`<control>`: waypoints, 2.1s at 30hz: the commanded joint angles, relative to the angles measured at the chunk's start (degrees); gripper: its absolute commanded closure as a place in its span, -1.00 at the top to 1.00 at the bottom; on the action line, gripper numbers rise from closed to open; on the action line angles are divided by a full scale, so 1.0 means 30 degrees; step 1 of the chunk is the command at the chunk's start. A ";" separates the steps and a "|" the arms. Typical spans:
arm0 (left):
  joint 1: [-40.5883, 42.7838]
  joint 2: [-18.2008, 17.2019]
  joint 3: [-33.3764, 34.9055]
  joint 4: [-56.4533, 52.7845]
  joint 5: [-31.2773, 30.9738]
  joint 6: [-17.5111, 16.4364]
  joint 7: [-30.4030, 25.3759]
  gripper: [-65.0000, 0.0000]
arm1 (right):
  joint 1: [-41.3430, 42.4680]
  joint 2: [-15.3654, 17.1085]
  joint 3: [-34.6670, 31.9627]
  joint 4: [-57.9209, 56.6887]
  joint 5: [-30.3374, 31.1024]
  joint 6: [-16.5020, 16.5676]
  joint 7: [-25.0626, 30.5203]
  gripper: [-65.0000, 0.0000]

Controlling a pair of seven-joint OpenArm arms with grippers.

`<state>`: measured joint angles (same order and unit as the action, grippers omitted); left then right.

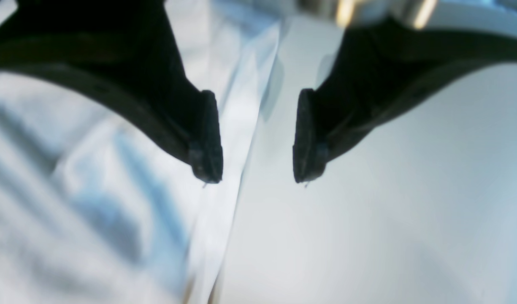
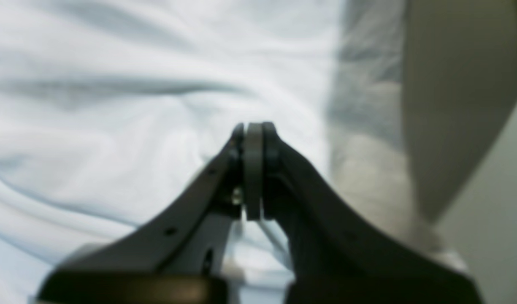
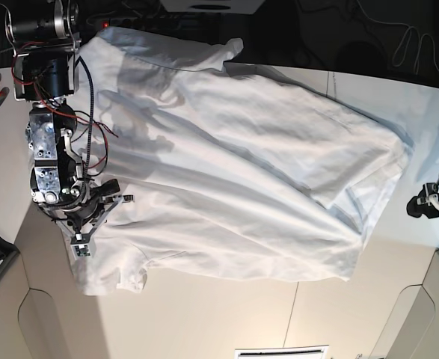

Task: Layout the t-shirt on the table in an organized manner, then fold the t-shirt properly
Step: 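Drag the shirt edge with the left gripper away from the right gripper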

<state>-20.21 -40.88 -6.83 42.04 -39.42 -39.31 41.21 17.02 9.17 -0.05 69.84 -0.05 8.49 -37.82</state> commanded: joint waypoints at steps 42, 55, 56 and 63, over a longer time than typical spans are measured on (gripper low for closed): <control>0.3621 0.0597 -0.0087 0.2477 -0.2535 -0.0230 0.1202 -1.00 | 0.2098 0.0102 0.0015 -0.6936 0.0015 -0.0335 0.4138 -1.00; 0.3628 -0.0306 -0.0095 0.2506 -0.5945 -0.0230 0.4889 -1.00 | 0.2098 0.0109 0.0015 -0.6936 -0.1501 -0.2645 0.4124 -1.00; 0.3628 -0.0452 -0.0095 0.2506 -0.6018 -0.0230 0.5071 -1.00 | 0.2098 0.0109 0.0015 -0.6936 -0.1676 -0.2659 0.4124 -1.00; 0.4051 -0.1647 -0.0095 0.2506 -0.6222 -0.0230 0.6470 -1.00 | 0.2098 0.0117 0.0015 -0.6936 -0.2368 -0.4000 0.4116 -1.00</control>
<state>-7.49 -43.77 -6.72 48.75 -58.06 -39.51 60.62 22.83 8.73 -0.25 49.21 -6.07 -2.15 -22.98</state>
